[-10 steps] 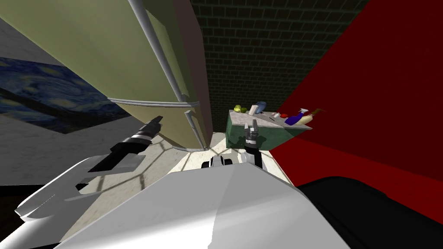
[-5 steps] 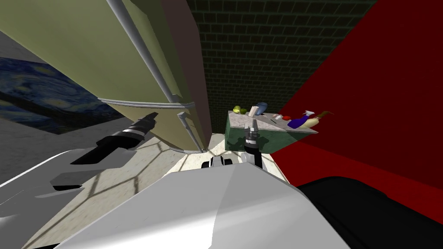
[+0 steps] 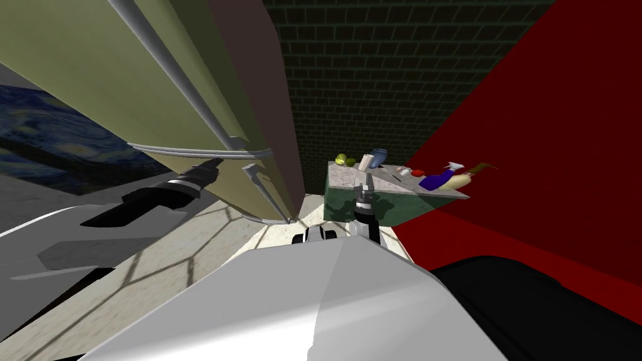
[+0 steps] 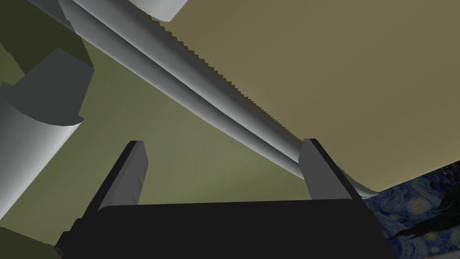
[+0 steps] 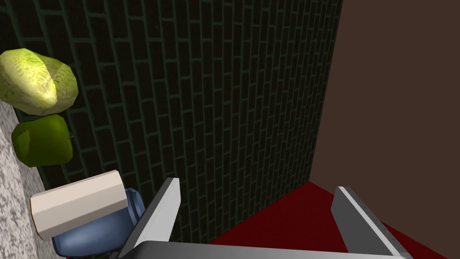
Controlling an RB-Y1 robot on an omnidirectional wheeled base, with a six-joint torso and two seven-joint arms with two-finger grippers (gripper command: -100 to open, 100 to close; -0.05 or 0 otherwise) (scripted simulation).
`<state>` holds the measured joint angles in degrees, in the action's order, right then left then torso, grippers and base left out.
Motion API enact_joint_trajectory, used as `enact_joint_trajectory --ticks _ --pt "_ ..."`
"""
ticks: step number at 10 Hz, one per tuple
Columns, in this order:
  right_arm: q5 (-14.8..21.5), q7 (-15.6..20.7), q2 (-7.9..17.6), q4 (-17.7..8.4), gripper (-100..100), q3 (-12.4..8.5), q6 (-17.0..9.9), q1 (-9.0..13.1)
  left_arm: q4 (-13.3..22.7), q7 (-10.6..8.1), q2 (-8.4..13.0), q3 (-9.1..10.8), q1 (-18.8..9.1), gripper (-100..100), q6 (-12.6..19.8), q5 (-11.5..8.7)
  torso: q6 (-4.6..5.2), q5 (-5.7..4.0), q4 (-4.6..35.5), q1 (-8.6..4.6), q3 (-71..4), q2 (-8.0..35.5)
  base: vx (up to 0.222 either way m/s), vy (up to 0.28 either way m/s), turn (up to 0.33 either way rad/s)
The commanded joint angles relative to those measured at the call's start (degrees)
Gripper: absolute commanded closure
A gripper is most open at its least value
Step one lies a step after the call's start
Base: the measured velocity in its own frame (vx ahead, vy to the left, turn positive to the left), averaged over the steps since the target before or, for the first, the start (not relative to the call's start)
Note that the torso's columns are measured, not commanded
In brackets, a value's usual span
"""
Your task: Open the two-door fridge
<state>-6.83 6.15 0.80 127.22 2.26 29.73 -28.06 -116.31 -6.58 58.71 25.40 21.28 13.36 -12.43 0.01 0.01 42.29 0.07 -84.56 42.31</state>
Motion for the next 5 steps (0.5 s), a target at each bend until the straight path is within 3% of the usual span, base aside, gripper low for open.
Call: enact_joint_trajectory --ticks 1,5 --pt "0.0 0.0 0.0 0.0 0 0.0 0.0 0.0 1.6 -0.73 4.2 0.83 -1.0 -100 2.7 -2.4 -0.01 0.02 0.0 0.02 0.0 0.1 0.031 -0.135 0.06" --pt "0.0 0.0 0.0 0.0 0 0.0 0.0 0.0 4.5 -2.05 10.6 2.26 -2.1 -100 6.3 -6.6 0.0 -0.02 0.0 -0.12 -0.1 -0.1 0.047 -0.16 0.058"
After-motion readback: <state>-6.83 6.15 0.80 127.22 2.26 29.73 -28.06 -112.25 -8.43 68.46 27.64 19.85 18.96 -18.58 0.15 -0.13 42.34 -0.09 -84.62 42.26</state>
